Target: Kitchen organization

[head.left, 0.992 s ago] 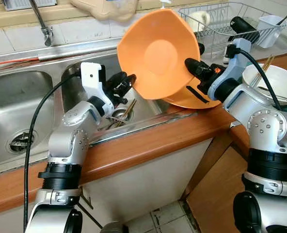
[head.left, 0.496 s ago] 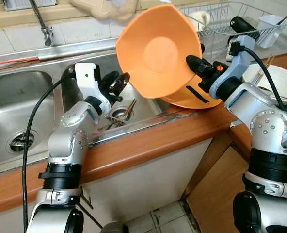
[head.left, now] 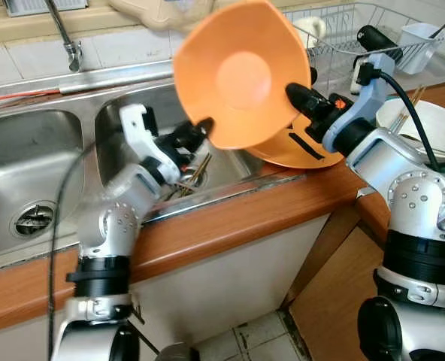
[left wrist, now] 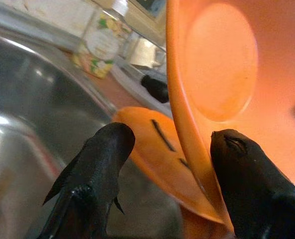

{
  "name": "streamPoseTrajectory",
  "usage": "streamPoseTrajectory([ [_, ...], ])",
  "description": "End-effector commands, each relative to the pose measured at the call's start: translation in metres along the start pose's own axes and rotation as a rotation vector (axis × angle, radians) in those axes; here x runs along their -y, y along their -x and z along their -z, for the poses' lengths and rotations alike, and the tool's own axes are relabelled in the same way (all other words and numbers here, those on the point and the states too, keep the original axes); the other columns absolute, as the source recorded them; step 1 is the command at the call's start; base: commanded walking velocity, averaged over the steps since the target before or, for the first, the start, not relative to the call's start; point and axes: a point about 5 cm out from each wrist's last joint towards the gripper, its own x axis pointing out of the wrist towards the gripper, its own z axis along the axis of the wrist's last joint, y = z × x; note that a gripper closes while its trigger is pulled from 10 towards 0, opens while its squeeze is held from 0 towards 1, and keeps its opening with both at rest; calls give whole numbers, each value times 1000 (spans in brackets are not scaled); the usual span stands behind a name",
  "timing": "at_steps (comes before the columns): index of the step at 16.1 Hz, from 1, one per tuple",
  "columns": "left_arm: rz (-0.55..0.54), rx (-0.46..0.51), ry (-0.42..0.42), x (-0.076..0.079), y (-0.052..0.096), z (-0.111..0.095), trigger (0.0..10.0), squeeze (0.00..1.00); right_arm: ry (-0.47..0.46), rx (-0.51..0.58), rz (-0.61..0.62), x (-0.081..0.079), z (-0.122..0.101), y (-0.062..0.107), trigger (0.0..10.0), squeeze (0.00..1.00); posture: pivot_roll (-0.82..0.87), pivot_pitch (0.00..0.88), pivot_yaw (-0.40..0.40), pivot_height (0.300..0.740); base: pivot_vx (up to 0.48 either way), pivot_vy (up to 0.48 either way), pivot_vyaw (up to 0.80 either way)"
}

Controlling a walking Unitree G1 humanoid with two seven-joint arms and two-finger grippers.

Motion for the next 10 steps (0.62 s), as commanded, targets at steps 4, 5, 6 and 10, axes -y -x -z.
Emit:
streamPoseTrajectory([
  [4,17,50,36,-1,3,-10,0,0,4,26,-26,-6,-5,2,0,0,-45,0,55,740,0,0,0],
  [5,27,59,52,0,3,-11,0,0,7,19,-25,-6,-4,3,0,0,-45,0,55,740,0,0,0],
  [6,32,64,60,0,3,-12,0,0,8,17,-24,-6,-4,3,0,0,-45,0,54,740,0,0,0],
  [10,29,83,77,1,1,-14,0,0,37,-16,-16,-8,3,1,0,0,-46,0,54,740,0,0,0],
])
